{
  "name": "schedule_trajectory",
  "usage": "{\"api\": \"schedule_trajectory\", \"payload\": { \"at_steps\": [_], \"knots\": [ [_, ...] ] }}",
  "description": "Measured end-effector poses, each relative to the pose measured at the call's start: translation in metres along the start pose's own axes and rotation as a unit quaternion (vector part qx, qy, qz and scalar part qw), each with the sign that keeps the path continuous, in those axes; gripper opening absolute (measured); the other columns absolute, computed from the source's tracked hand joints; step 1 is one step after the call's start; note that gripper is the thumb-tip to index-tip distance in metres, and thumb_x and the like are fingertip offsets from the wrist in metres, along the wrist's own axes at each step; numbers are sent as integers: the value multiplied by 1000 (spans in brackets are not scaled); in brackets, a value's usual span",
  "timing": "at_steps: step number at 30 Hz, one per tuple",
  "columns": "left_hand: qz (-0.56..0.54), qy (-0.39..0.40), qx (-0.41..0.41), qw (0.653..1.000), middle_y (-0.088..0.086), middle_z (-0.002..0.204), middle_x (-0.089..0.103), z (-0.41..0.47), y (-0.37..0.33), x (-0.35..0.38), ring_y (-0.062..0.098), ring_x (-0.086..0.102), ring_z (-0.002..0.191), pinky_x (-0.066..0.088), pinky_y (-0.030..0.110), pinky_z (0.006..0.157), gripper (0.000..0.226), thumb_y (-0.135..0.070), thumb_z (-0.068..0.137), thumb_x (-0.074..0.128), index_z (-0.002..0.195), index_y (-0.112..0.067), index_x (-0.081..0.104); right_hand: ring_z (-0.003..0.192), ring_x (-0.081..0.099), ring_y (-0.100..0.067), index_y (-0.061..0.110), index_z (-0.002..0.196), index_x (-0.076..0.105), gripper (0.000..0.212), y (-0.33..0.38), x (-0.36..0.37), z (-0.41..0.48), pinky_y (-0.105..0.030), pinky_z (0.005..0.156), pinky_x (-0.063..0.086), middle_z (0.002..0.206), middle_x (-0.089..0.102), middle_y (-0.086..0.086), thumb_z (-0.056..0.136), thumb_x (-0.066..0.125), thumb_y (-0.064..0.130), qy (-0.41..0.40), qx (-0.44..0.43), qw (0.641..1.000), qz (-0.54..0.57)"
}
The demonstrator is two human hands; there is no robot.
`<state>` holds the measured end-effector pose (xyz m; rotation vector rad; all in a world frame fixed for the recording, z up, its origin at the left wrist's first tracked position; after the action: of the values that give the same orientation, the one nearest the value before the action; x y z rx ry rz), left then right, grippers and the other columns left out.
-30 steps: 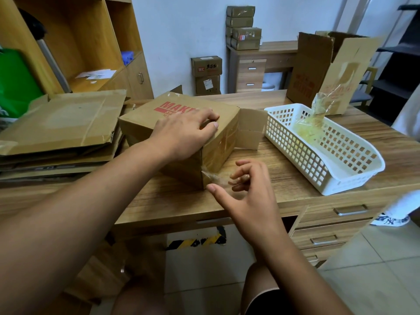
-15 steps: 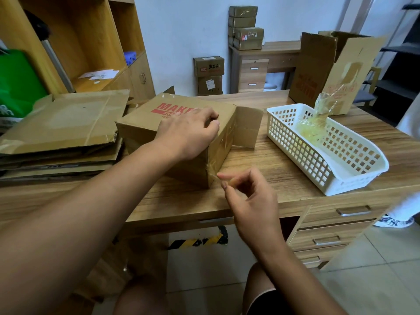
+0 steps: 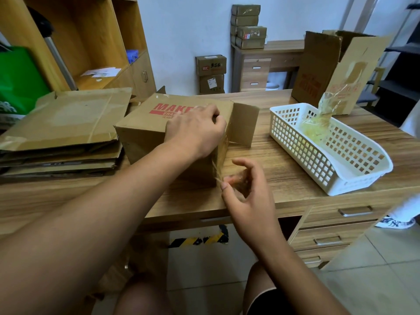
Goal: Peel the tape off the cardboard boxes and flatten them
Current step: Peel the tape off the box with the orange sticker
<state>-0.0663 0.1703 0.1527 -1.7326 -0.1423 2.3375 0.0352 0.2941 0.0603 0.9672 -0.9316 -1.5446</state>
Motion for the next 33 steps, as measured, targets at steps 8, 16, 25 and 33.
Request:
{"api": "schedule_trajectory", "payload": {
  "at_steps": [8, 16, 25, 33],
  "knots": [
    [-36, 10, -12, 999, 9, 125, 62, 7, 4, -2, 32, 55, 113, 39, 43, 89, 49, -61, 100, 33, 124, -22, 52, 82, 52, 0, 25, 125, 67, 36, -6, -7, 38, -3, 68, 39, 92, 52, 9, 92, 72, 38, -5, 16, 975, -224],
    [7, 131, 206, 970, -13, 161, 30, -12, 3, 0, 11, 28, 147, 24, 30, 116, 56, -60, 100, 29, 152, -42, 32, 82, 50, 3, 27, 106, 73, 12, -11, -12, 49, 2, 69, 37, 94, 44, 11, 96, 68, 30, -9, 17, 976, -217],
    [92, 88, 283, 951, -16, 165, 8, -23, 10, 8, -2, 3, 149, 2, 19, 115, 60, -51, 102, 27, 157, -45, 4, 88, 57, 3, 32, 90, 70, 9, -24, -18, 60, 1, 71, 39, 106, 49, 13, 92, 74, 24, -30, 26, 987, -155],
    [91, 69, 248, 962, -14, 166, 10, -19, 4, 14, 7, 9, 153, 14, 34, 124, 57, -48, 105, 27, 158, -43, 6, 83, 58, 9, 27, 88, 69, 16, -16, -20, 48, -3, 71, 40, 91, 64, 6, 93, 70, 12, -97, -26, 983, -154]
  ]
}}
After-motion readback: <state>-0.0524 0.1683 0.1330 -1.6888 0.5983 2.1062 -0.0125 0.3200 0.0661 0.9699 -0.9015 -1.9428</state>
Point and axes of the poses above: each hand's wrist, its own z-axis towards the middle knuckle, its own x-axis out of the palm, y = z × x, the point moved 10 cm from there along z, towards the middle knuckle
